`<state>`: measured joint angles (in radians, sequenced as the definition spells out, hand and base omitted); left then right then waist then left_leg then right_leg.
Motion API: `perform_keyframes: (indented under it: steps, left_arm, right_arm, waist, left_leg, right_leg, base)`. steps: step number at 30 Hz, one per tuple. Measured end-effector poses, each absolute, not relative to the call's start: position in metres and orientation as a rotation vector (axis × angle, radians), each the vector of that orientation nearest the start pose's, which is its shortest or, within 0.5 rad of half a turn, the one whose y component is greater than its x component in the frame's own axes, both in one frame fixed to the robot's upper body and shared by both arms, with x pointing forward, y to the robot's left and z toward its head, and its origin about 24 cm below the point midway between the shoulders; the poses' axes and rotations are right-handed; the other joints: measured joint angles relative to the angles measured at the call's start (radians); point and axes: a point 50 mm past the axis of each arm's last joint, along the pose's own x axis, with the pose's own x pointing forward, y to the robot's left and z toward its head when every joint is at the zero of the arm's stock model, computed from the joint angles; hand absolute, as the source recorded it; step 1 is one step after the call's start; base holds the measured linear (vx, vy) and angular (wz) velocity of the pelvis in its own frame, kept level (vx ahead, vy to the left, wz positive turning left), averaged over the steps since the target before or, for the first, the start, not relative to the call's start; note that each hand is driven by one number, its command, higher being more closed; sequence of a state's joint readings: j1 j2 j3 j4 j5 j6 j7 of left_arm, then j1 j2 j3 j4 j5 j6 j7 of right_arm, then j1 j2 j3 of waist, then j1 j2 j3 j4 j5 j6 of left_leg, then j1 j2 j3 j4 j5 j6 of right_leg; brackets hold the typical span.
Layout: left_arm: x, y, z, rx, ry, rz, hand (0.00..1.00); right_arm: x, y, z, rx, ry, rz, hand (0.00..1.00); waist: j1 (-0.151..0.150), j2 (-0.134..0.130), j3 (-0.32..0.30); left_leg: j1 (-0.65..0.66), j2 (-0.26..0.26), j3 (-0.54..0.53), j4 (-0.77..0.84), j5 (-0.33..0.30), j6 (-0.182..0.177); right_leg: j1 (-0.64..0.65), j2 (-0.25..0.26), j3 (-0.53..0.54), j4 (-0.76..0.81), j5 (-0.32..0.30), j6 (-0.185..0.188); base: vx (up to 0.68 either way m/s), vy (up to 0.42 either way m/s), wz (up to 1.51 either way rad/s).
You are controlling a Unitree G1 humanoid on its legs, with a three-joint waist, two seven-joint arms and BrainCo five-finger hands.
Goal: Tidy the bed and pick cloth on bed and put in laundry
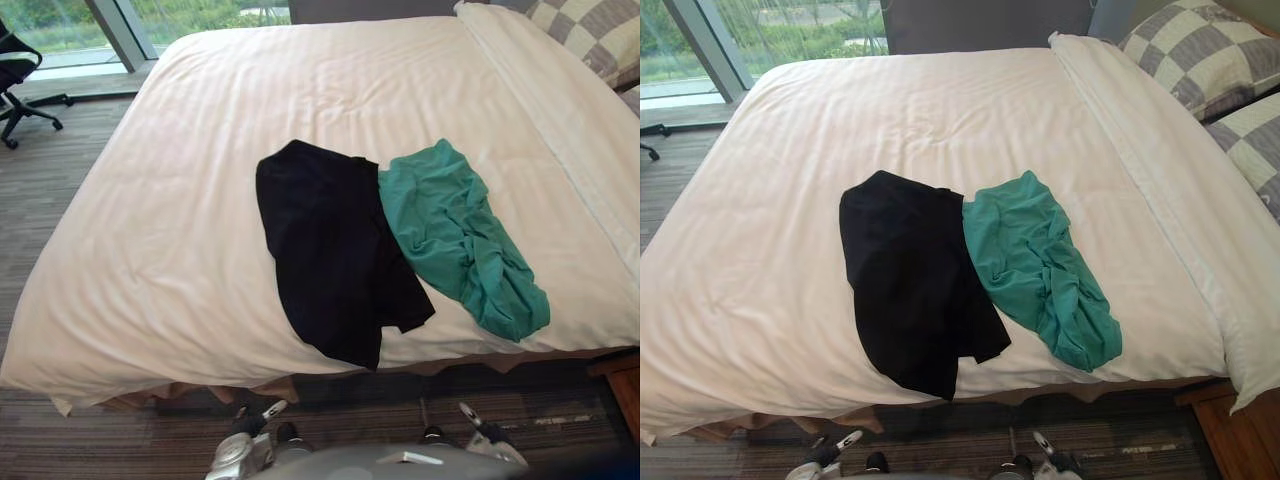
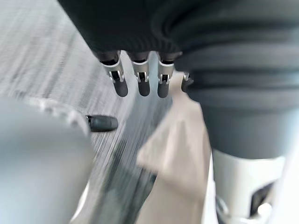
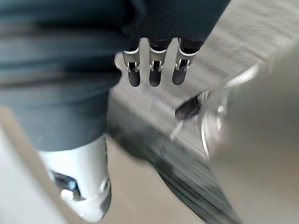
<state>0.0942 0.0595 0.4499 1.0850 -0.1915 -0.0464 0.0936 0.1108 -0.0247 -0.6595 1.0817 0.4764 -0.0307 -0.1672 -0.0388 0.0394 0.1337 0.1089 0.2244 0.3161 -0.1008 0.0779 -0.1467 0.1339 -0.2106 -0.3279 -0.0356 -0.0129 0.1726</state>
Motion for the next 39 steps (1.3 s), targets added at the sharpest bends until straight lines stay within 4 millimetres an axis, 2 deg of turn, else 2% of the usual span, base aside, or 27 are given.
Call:
perform_keyframes:
  steps: [2,3,4,6,7,8,9,10,11,12,13,14,15,17,18,20,21,22,23,25,28,30,31,33,34,36,39]
  left_arm:
    - [0.062,0.244,-0.159,-0.340,1.045,0.768,0.00]
    - [0.051,0.265,-0.155,-0.386,1.008,0.898,0.00]
    - [0.049,0.271,-0.154,-0.391,0.997,0.927,0.00]
    - [0.038,0.311,-0.139,-0.414,0.906,1.096,0.00]
    - [0.037,0.318,-0.136,-0.417,0.885,1.123,0.00]
    - [0.033,0.341,-0.125,-0.400,0.833,1.191,0.00]
    - [0.029,0.358,-0.114,-0.399,0.780,1.258,0.00]
    - [0.028,0.365,-0.110,-0.394,0.763,1.277,0.00]
    - [0.029,0.383,-0.098,-0.383,0.705,1.317,0.00]
    - [0.029,0.388,-0.094,-0.384,0.684,1.330,0.00]
    - [0.030,0.402,-0.083,-0.388,0.621,1.367,0.00]
    - [0.033,0.414,-0.072,-0.377,0.570,1.389,0.00]
    - [0.036,0.418,-0.067,-0.373,0.546,1.392,0.00]
    - [0.066,0.439,-0.027,-0.292,0.325,1.349,0.00]
    - [0.072,0.442,-0.017,-0.259,0.284,1.328,0.00]
    - [0.106,0.454,0.047,-0.054,0.043,1.226,0.00]
    - [0.112,0.454,0.058,-0.026,0.001,1.204,0.00]
    - [0.127,0.451,0.085,0.073,-0.092,1.146,0.00]
    - [0.137,0.445,0.098,0.129,-0.144,1.106,0.00]
    - [0.158,0.429,0.114,0.248,-0.192,1.014,0.00]
    - [0.186,0.399,0.113,0.373,-0.181,0.851,0.00]
    - [0.205,0.374,0.111,0.432,-0.190,0.735,0.00]
    - [0.209,0.368,0.111,0.446,-0.193,0.711,0.00]
    - [0.230,0.336,0.112,0.481,-0.229,0.581,0.00]
    - [0.234,0.330,0.112,0.485,-0.236,0.555,0.00]
    - [0.247,0.304,0.110,0.507,-0.247,0.428,0.00]
    - [0.259,0.285,0.108,0.560,-0.248,0.325,0.00]
  right_arm:
    - [0.031,-0.248,-0.163,0.696,0.973,-1.197,0.00]
    - [0.019,-0.262,-0.159,0.747,0.918,-1.331,0.00]
    - [0.017,-0.266,-0.158,0.759,0.900,-1.361,0.00]
    - [0.007,-0.291,-0.149,0.788,0.803,-1.508,0.00]
    - [0.007,-0.296,-0.147,0.788,0.788,-1.528,0.00]
    - [0.003,-0.312,-0.140,0.780,0.740,-1.580,0.00]
    - [0.008,-0.326,-0.134,0.781,0.684,-1.607,0.00]
    - [0.009,-0.331,-0.131,0.779,0.664,-1.615,0.00]
    - [0.017,-0.348,-0.121,0.760,0.603,-1.627,0.00]
    - [0.018,-0.353,-0.117,0.748,0.585,-1.628,0.00]
    - [0.028,-0.368,-0.106,0.709,0.522,-1.629,0.00]
    - [0.039,-0.381,-0.092,0.680,0.443,-1.619,0.00]
    - [0.044,-0.386,-0.086,0.662,0.414,-1.611,0.00]
    - [0.066,-0.404,-0.055,0.539,0.275,-1.566,0.00]
    - [0.071,-0.406,-0.050,0.520,0.250,-1.552,0.00]
    - [0.099,-0.409,-0.023,0.367,0.164,-1.450,0.00]
    - [0.103,-0.408,-0.019,0.350,0.153,-1.432,0.00]
    - [0.114,-0.406,-0.012,0.290,0.136,-1.385,0.00]
    - [0.121,-0.404,-0.008,0.257,0.125,-1.354,0.00]
    - [0.135,-0.398,-0.002,0.183,0.127,-1.287,0.00]
    - [0.149,-0.392,0.001,0.110,0.138,-1.206,0.00]
    - [0.160,-0.385,0.002,0.069,0.147,-1.137,0.00]
    - [0.162,-0.383,0.003,0.058,0.145,-1.118,0.00]
    - [0.184,-0.371,0.017,-0.004,0.099,-0.997,0.00]
    - [0.187,-0.369,0.019,-0.018,0.092,-0.975,0.00]
    - [0.212,-0.355,0.034,-0.082,0.042,-0.849,0.00]
    - [0.231,-0.341,0.050,-0.148,-0.013,-0.743,0.00]
  waist:
    - [0.000,0.002,-0.006]
    - [-0.001,0.004,-0.024]
    - [-0.001,0.004,-0.029]
    - [-0.001,0.004,-0.064]
    - [-0.001,0.004,-0.070]
    - [-0.001,0.000,-0.086]
    - [-0.001,0.002,-0.099]
    - [-0.001,-0.001,-0.101]
    - [-0.001,0.002,-0.112]
    - [-0.001,0.002,-0.114]
    - [0.000,0.001,-0.120]
    - [0.000,0.000,-0.123]
    - [0.000,0.000,-0.125]
    - [0.002,-0.007,-0.137]
    - [0.003,-0.008,-0.138]
    - [0.004,-0.017,-0.144]
    - [0.005,-0.018,-0.145]
    - [0.006,-0.015,-0.150]
    - [0.006,-0.013,-0.152]
    - [0.007,-0.010,-0.152]
    - [0.005,0.016,-0.137]
    - [0.001,0.025,-0.131]
    - [0.001,0.026,-0.130]
    - [-0.008,0.023,-0.114]
    - [-0.009,0.021,-0.110]
    - [-0.014,0.004,-0.086]
    - [-0.026,-0.011,-0.063]
  left_leg:
    - [0.000,0.000,0.001,-0.002,-0.001,-0.001]
    - [-0.005,0.000,0.004,-0.003,-0.004,-0.005]
    - [-0.005,0.000,0.006,-0.003,-0.005,-0.007]
    - [-0.005,0.001,0.007,-0.003,-0.012,-0.012]
    - [-0.006,0.001,0.006,-0.003,-0.013,-0.013]
    - [-0.008,0.001,0.006,-0.003,-0.014,-0.015]
    - [-0.010,0.001,0.004,-0.003,-0.015,-0.016]
    - [-0.011,0.000,0.003,-0.003,-0.015,-0.016]
    - [-0.015,0.000,-0.001,-0.003,-0.015,-0.016]
    - [-0.018,0.000,-0.003,-0.003,-0.015,-0.016]
    - [-0.024,-0.002,-0.011,-0.002,-0.015,-0.016]
    - [-0.027,-0.002,-0.017,0.001,-0.015,-0.016]
    - [-0.029,-0.003,-0.020,0.002,-0.015,-0.016]
    - [-0.041,-0.004,-0.041,0.003,-0.014,-0.015]
    - [-0.042,-0.004,-0.045,0.003,-0.014,-0.015]
    - [-0.044,-0.004,-0.053,0.003,-0.014,-0.015]
    - [-0.044,-0.004,-0.054,0.003,-0.014,-0.015]
    - [-0.045,-0.004,-0.054,0.003,-0.014,-0.015]
    - [-0.045,-0.005,-0.055,0.003,-0.014,-0.015]
    - [-0.045,-0.005,-0.058,0.003,-0.014,-0.015]
    - [-0.044,-0.003,-0.052,0.003,-0.014,-0.015]
    - [-0.044,-0.001,-0.051,0.003,-0.014,-0.015]
    - [-0.044,-0.001,-0.050,0.003,-0.014,-0.015]
    - [-0.040,0.000,-0.043,0.004,-0.014,-0.014]
    - [-0.039,0.000,-0.040,0.004,-0.013,-0.014]
    - [-0.039,0.001,-0.021,0.004,-0.013,-0.014]
    - [-0.039,0.002,-0.002,0.004,-0.013,-0.014]
  right_leg:
    - [0.001,0.000,-0.003,0.000,-0.001,0.000]
    - [0.003,-0.002,-0.010,0.000,-0.003,0.004]
    - [0.004,-0.002,-0.011,0.000,-0.004,0.005]
    - [0.009,-0.003,-0.017,0.000,-0.015,0.007]
    - [0.009,-0.003,-0.017,0.000,-0.015,0.008]
    - [0.009,-0.003,-0.017,-0.001,-0.017,0.010]
    - [0.009,-0.003,-0.018,-0.001,-0.017,0.011]
    - [0.008,-0.003,-0.018,-0.001,-0.018,0.011]
    - [0.005,-0.003,-0.019,-0.001,-0.018,0.012]
    - [0.003,-0.003,-0.020,-0.001,-0.019,0.012]
    - [-0.002,-0.003,-0.021,0.000,-0.019,0.011]
    - [-0.002,-0.003,-0.025,0.001,-0.020,0.011]
    - [-0.002,-0.003,-0.027,0.001,-0.021,0.010]
    - [-0.005,-0.003,-0.043,0.004,-0.026,0.008]
    - [-0.006,-0.003,-0.043,0.006,-0.027,0.007]
    - [-0.009,-0.003,-0.041,0.018,-0.039,0.005]
    - [-0.011,-0.003,-0.041,0.018,-0.040,0.006]
    - [-0.014,-0.003,-0.041,0.018,-0.042,0.005]
    - [-0.014,-0.003,-0.039,0.018,-0.042,0.005]
    - [-0.015,-0.003,-0.035,0.019,-0.044,0.007]
    - [-0.025,-0.003,-0.015,0.037,-0.054,0.007]
    - [-0.030,-0.003,-0.009,0.044,-0.055,0.006]
    - [-0.032,-0.003,-0.004,0.046,-0.056,0.006]
    - [-0.041,-0.003,0.023,0.055,-0.057,0.003]
    - [-0.042,-0.003,0.027,0.055,-0.057,0.003]
    - [-0.061,-0.003,0.052,0.063,-0.057,0.003]
    - [-0.082,-0.003,0.073,0.073,-0.057,0.003]
  base:
    - [-0.02,-0.004,0.02]
    - [0.00,0.000,0.00]
    - [-0.03,-0.008,0.06]
    - [0.00,-0.006,0.07]
    - [0.02,-0.006,0.05]
    - [0.03,-0.006,0.05]
    - [0.03,-0.006,0.05]
    - [0.03,-0.007,0.03]
    - [0.02,-0.006,0.03]
    - [0.03,-0.009,0.05]
    - [0.04,-0.008,0.07]
    - [0.04,-0.008,0.08]
    - [0.04,-0.010,0.17]
    - [0.04,-0.012,0.23]
    - [0.04,-0.011,0.20]
    - [0.02,-0.007,0.10]
    - [0.00,0.000,0.00]
    - [0.00,0.000,0.00]
    - [0.00,0.000,0.00]
    - [0.00,0.000,0.00]
    - [-0.02,-0.007,-0.08]
    - [0.00,-0.007,-0.05]
    - [0.00,0.001,-0.09]
    - [-0.01,0.005,-0.10]
    - [-0.03,0.001,-0.21]
    - [-0.03,0.001,-0.22]
    - [-0.03,0.005,-0.22]
